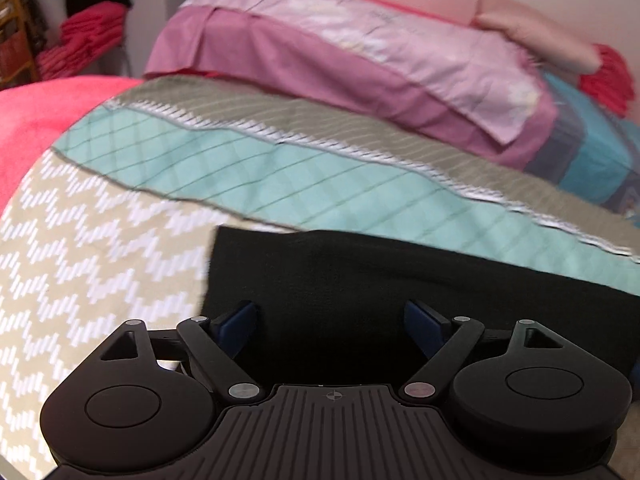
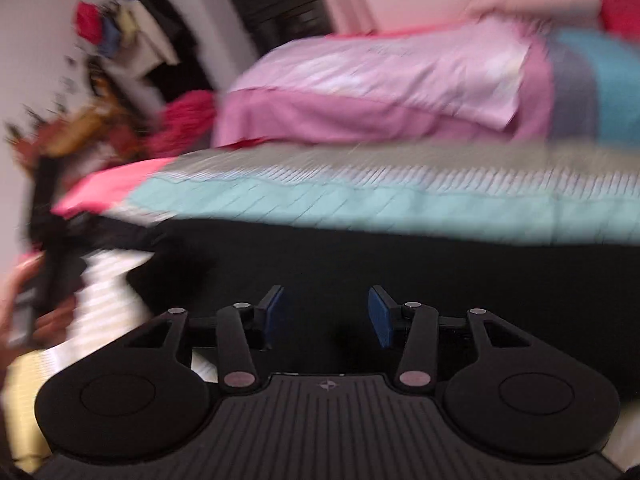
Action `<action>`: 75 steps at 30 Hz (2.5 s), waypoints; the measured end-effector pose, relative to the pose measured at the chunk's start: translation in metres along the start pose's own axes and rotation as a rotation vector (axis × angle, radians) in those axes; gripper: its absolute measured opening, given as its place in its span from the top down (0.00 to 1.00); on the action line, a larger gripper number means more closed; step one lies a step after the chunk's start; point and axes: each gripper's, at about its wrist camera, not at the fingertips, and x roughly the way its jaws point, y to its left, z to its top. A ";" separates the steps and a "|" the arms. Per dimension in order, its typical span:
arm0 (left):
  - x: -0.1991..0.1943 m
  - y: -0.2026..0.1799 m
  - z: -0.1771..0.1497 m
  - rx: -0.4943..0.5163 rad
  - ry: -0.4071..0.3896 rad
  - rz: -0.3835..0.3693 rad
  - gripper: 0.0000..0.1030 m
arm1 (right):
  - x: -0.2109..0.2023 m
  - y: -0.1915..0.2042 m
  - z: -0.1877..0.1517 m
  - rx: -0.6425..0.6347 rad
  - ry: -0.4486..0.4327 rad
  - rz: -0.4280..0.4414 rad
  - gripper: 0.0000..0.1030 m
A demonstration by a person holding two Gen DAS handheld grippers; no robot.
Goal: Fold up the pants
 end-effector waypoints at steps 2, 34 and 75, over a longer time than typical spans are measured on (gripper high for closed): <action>0.008 -0.016 -0.002 0.054 0.014 -0.020 0.00 | 0.007 0.004 -0.025 0.021 0.068 0.072 0.45; 0.043 -0.038 -0.006 0.178 0.025 0.079 0.00 | 0.109 -0.032 -0.003 0.233 0.249 0.499 0.35; 0.027 -0.125 -0.017 0.236 -0.013 -0.023 0.00 | -0.060 -0.163 0.002 0.250 -0.267 -0.179 0.41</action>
